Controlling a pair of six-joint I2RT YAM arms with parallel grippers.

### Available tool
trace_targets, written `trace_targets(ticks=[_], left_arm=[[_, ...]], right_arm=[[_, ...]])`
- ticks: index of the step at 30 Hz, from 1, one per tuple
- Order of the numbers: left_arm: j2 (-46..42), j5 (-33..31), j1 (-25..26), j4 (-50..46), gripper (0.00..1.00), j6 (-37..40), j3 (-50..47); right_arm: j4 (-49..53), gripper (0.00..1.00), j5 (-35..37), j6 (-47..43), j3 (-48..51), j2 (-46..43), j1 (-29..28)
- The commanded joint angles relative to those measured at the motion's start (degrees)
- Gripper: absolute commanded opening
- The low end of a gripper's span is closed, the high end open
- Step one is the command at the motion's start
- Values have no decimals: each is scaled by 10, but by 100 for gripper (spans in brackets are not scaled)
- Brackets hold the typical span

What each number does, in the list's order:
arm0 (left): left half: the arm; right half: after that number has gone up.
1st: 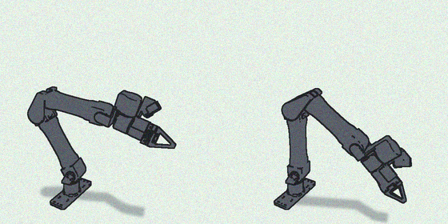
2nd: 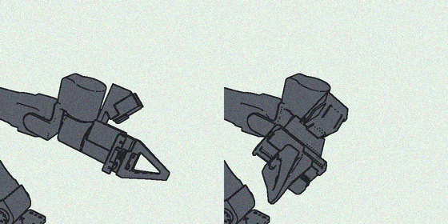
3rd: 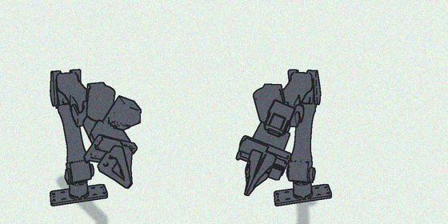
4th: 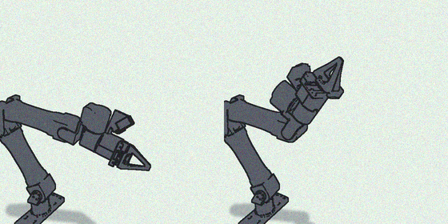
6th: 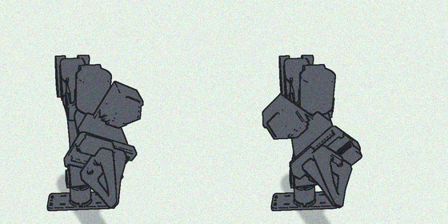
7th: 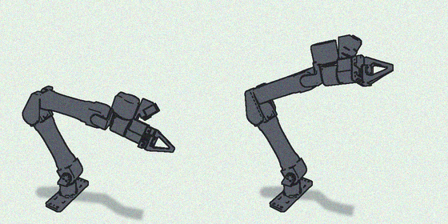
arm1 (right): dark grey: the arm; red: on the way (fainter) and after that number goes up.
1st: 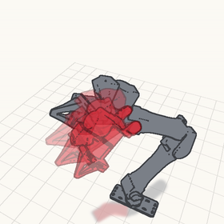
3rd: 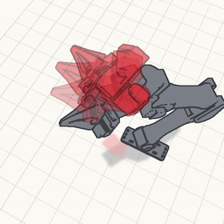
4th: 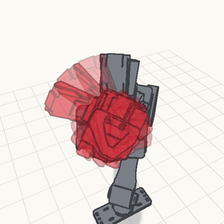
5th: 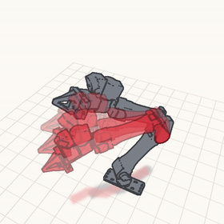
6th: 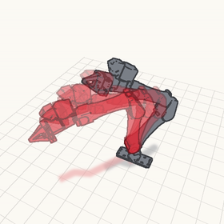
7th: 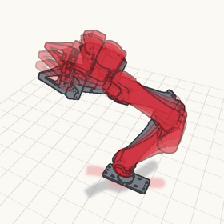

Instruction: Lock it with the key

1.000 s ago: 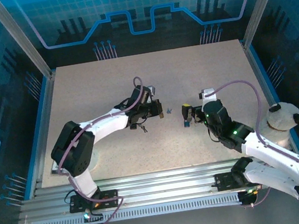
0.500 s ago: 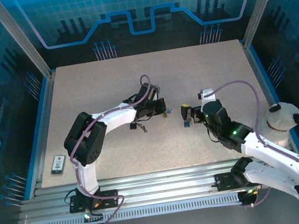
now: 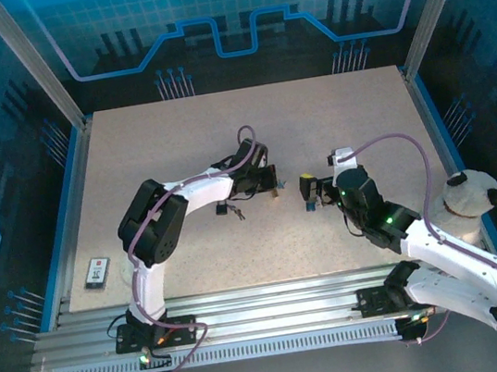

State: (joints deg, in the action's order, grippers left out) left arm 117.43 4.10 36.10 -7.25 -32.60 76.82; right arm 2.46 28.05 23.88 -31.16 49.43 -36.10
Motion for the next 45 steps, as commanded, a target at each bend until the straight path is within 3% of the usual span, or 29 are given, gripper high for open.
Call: trace_targets(ticks=[1, 16, 45], left_arm=[[13, -4, -6, -16, 0, 11, 24], [37, -8, -13, -36, 0, 23, 43], [41, -20, -21, -69, 18, 41, 72]], right_arm=[[-12, 100, 4, -8, -5, 2, -7], [-12, 100, 4, -10, -7, 8, -12], [-10, 100, 6, -13, -8, 5, -16]])
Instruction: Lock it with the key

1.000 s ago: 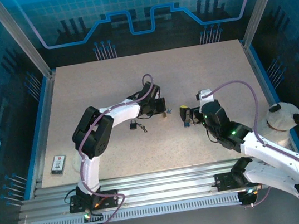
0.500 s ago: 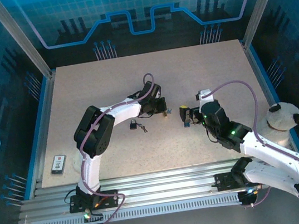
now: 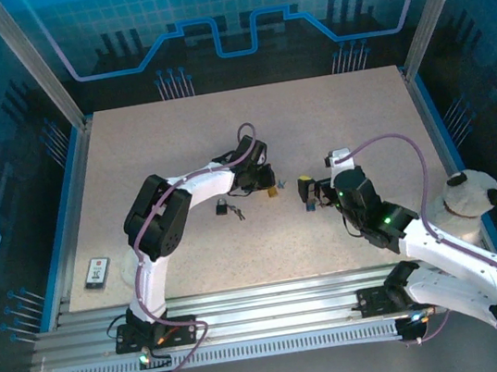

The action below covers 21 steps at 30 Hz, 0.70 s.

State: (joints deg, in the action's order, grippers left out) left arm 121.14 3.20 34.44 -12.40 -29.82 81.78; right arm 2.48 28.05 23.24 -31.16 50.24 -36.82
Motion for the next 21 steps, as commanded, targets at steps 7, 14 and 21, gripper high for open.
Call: trace_targets(ticks=[7, 14, 21], left_arm=[[-11, -24, -10, -34, 29, 23, 34], [-113, -47, -12, -40, 64, 23, 8], [-271, -75, -5, 18, 99, 12, -82]], right_arm=[[-12, 100, 9, -10, -8, -1, -9], [-22, 100, 21, -15, -5, 13, -9], [-50, 100, 43, -34, 7, 28, -8]])
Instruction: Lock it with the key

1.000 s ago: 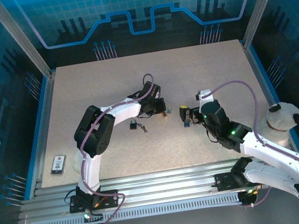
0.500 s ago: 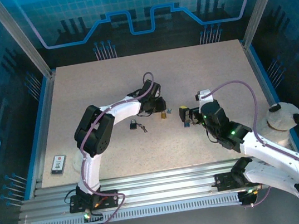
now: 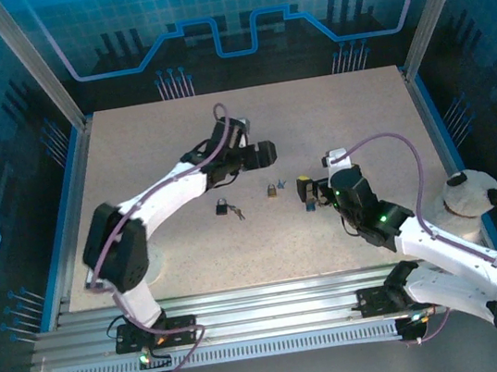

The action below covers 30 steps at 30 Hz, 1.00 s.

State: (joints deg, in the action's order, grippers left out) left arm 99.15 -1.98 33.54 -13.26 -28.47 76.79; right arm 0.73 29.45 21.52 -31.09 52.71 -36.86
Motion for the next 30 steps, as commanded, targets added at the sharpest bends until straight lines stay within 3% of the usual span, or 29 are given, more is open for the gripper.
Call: trace_targets(ticks=[1, 5, 10, 15, 18, 21, 30], left_arm=[[-74, -34, 7, 39, 99, -3, -49], [-168, -82, 24, 63, 99, 9, -101], [-294, -212, 54, 80, 99, 67, -175], [-394, -297, 59, 136, 99, 116, -278], [-441, -285, 59, 117, 99, 149, -302], [-471, -340, 56, 66, 99, 155, -307], [-522, -320, -2, 13, 99, 167, -351]], right_arm=[[-37, 100, 34, -21, 8, 6, -7], [-68, 100, 36, -48, 18, 17, -1], [-80, 100, 37, -75, 23, 10, 22], [-132, 100, 55, -152, 63, -22, 40], [-208, 100, 65, -214, 102, -28, 47], [-273, 100, 70, -268, 131, -15, 56], [-414, 100, 61, -290, 169, 64, 134]])
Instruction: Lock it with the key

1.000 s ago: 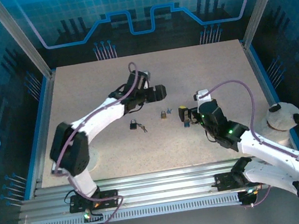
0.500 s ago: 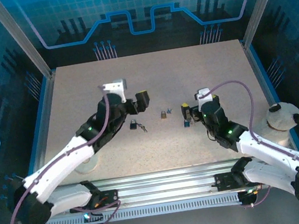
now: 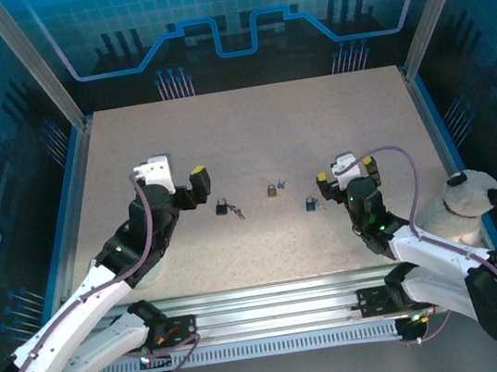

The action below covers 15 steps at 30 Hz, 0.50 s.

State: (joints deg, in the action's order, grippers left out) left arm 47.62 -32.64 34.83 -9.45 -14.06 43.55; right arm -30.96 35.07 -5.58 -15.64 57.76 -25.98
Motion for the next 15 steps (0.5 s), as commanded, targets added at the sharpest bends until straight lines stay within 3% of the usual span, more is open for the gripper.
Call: trace_targets(ticks=[1, 4, 15], left_arm=[[-8, -15, -24, -25, 99, 23, -27], [-12, -10, -50, -8, 99, 24, -58], [-2, -9, -88, 46, 99, 22, -104]], right_arm=[[-102, 100, -4, -10, 15, 23, 38], [-117, 100, -19, 10, 15, 57, 64], [-298, 100, -5, -47, -2, 227, 86]])
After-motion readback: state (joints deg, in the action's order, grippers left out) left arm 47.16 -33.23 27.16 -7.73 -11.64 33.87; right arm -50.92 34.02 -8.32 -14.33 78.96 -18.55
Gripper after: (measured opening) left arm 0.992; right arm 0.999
